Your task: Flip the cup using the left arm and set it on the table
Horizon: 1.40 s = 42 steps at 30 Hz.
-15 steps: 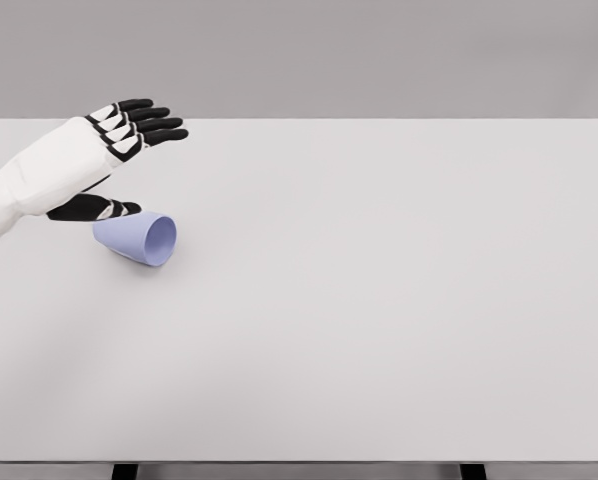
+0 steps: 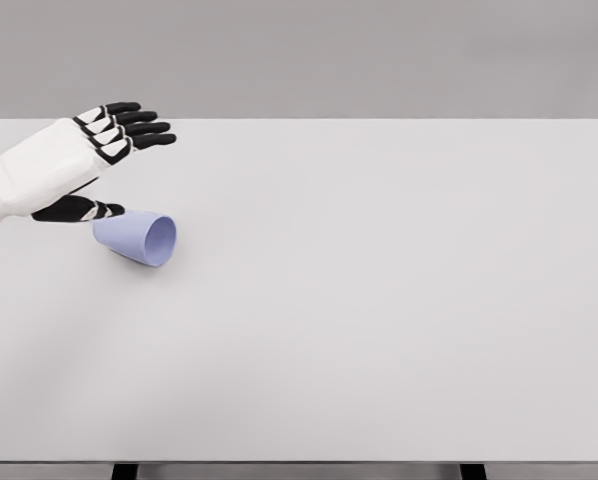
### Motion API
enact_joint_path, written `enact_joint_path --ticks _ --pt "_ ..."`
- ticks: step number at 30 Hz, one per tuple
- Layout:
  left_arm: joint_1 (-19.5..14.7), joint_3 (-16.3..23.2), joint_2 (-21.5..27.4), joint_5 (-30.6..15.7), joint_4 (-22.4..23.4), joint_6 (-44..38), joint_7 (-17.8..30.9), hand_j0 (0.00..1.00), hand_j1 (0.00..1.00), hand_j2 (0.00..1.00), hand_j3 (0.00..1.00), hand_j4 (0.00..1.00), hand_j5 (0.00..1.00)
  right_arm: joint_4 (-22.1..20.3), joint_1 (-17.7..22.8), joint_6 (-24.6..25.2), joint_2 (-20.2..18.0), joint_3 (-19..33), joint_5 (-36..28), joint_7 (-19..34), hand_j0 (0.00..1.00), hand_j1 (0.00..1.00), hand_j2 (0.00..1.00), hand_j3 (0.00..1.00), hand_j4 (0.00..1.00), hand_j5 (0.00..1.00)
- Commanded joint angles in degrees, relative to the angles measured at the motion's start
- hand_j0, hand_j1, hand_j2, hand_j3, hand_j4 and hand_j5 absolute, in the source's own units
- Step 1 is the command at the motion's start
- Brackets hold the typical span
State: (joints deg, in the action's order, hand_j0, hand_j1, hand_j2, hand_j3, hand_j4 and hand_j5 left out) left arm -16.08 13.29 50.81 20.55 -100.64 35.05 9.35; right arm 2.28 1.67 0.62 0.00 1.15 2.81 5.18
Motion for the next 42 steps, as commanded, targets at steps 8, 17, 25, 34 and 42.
enact_joint_path --ticks 8,17,25,34,42 --pt "0.2 0.2 2.7 -0.5 -0.2 0.0 -0.3 1.00 1.00 1.00 1.00 1.00 1.00 0.1 0.0 0.0 0.0 0.0 0.0 0.0 1.00 1.00 1.00 1.00 1.00 1.00" --pt "0.5 8.7 8.5 -8.8 -0.3 -10.5 0.0 1.00 1.00 1.00 1.00 1.00 1.00 0.1 0.0 0.0 0.0 0.0 0.0 0.0 1.00 1.00 1.00 1.00 1.00 1.00" --pt "0.1 13.1 16.8 -18.3 -2.5 -15.2 10.2 1.00 1.00 1.00 1.00 1.00 1.00 0.0 0.0 0.0 0.0 0.0 0.0 0.0 1.00 1.00 1.00 1.00 1.00 1.00" --pt "-0.7 13.4 12.1 -17.4 -1.8 -17.5 11.7 1.00 1.00 1.00 1.00 1.00 1.00 0.0 0.0 0.0 0.0 0.0 0.0 0.0 1.00 1.00 1.00 1.00 1.00 1.00" --pt "-6.5 18.4 6.4 -15.5 3.1 -20.8 11.7 1.00 1.00 1.00 1.00 1.00 1.00 0.0 0.0 0.0 0.0 0.0 0.0 0.0 1.00 1.00 1.00 1.00 1.00 1.00"
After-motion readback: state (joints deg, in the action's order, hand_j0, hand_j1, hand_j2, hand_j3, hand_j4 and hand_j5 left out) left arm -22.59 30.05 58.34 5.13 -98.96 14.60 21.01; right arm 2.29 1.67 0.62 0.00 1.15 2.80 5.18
